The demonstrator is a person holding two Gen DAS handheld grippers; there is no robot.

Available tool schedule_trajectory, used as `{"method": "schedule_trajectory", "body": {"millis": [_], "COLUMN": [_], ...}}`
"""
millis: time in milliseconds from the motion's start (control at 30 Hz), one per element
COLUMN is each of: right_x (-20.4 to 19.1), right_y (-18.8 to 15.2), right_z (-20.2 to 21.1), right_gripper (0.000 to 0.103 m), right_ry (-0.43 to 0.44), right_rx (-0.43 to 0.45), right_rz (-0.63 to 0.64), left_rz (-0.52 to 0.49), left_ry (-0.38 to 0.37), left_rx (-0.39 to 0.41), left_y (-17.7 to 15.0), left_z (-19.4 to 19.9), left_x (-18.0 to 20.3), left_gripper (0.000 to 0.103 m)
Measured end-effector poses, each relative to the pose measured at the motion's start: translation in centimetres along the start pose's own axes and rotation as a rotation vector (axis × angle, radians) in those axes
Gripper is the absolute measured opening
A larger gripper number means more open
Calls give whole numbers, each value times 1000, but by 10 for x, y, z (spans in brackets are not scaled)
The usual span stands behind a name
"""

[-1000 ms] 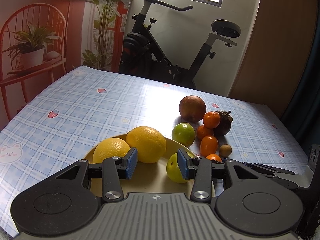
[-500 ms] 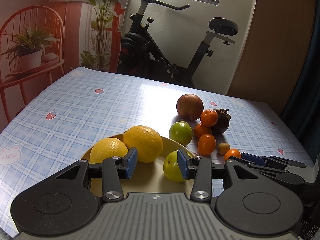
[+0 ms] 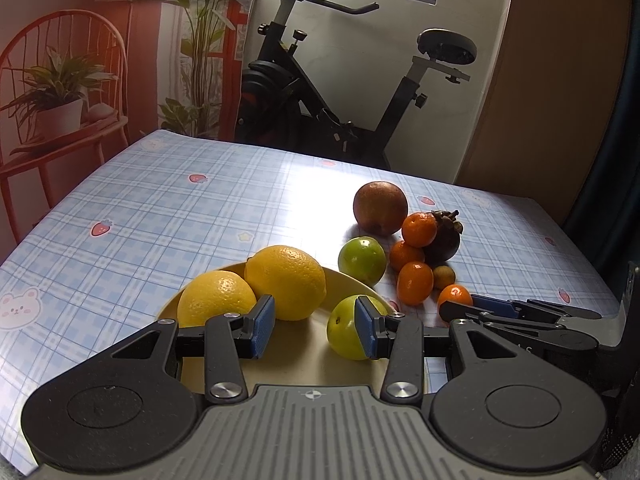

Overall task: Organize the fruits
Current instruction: 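Lift the mandarin with the right tool while the left tool reaches a small orange, then close the left tool on the small orange while the right tool holds its mandarin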

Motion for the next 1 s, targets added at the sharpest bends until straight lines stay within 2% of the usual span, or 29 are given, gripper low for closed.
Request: {"method": "schedule_trajectory", "body": {"millis": [367, 567, 700, 800, 1000], "right_x": [8, 24, 33, 36, 35], "right_y": [-4, -5, -5, -5, -6], "right_z": [21, 38, 42, 40, 41], "right_gripper": [41, 41, 41, 41, 41], "right_ry": [-26, -52, -52, -52, -46], "right_rx": [22, 35, 44, 36, 42], "right_rz": [23, 7, -42, -53, -64], "left_rz": [-69, -145, -209, -257, -287], "left_ry": [-38, -113, -158, -156, -137], "left_rx": [3, -10, -26, -43, -101], "left_y": [12, 24, 29, 30, 25], "left_z": [0, -13, -30, -46, -72], "left_x": [17, 53, 81, 98, 110], "left_gripper": [45, 45, 38, 38, 38]}}
Point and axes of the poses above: each gripper's, at about its wrist camera, not at the fingertips, and z roughly against the way its jaws point, x to its right, y to its top, the point moved 3 cm from there along -z, roughly the way its jaws point, and after that the axes turned 12 degrees about y, right-handed, at the moved point
